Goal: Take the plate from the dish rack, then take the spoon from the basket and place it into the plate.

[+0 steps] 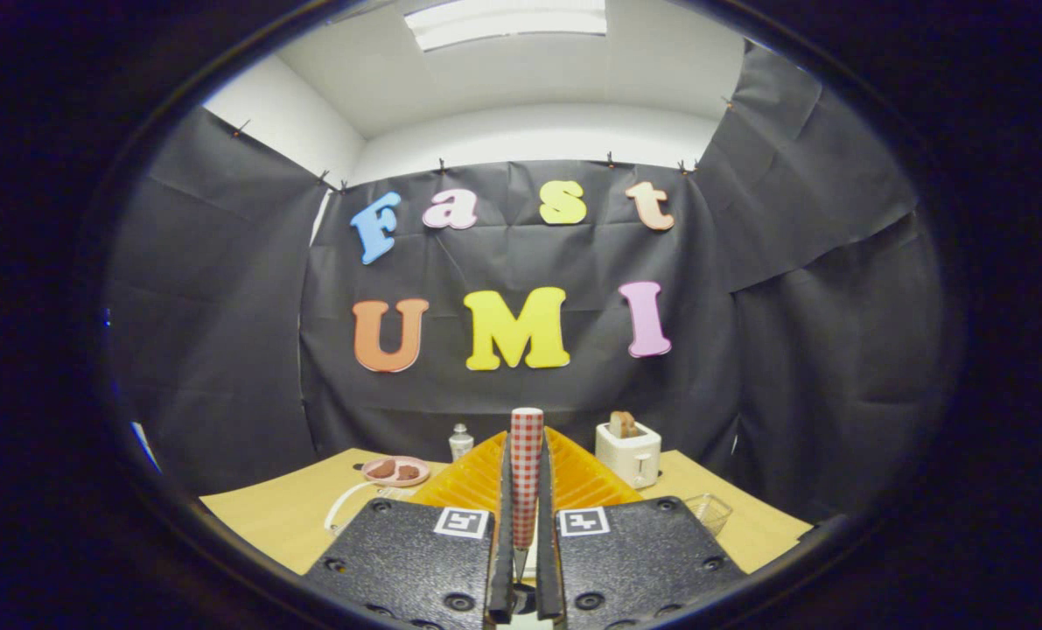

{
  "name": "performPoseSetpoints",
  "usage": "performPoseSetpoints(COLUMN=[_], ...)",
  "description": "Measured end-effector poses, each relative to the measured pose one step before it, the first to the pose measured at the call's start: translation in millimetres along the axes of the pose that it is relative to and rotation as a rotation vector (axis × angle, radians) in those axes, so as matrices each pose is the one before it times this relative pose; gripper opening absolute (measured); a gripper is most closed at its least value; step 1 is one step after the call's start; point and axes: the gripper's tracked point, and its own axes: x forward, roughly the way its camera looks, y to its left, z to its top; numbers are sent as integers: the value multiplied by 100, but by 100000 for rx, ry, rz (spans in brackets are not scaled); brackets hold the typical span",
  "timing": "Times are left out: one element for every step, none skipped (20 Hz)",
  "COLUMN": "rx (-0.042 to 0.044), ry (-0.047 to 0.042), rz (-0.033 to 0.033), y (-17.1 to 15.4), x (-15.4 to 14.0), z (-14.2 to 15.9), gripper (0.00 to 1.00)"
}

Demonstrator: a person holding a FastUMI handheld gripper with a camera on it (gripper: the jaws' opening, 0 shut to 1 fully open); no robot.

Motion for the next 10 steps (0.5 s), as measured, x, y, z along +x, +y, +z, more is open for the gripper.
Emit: performPoseSetpoints(rx=[361, -161, -644, -595, 532, -225, -1086, -443, 991, 1948], ry=[-381, -140, 102, 402, 123, 284, 220, 62, 308, 742], rz=[1362, 1570, 1071, 742, 192, 3, -1543, -1564, -1149, -1221], y=[1492, 1351, 1252, 781, 775, 585, 54, -303, -42, -88], x=[-628, -527, -340, -297, -190, -122, 55, 224, 91, 183], z=[-1268, -1380, -1305, -1423, -1202, -1096, -912, -972, -871, -1013], gripper=[16, 16, 16, 16, 17, 17, 17, 17, 17, 17])
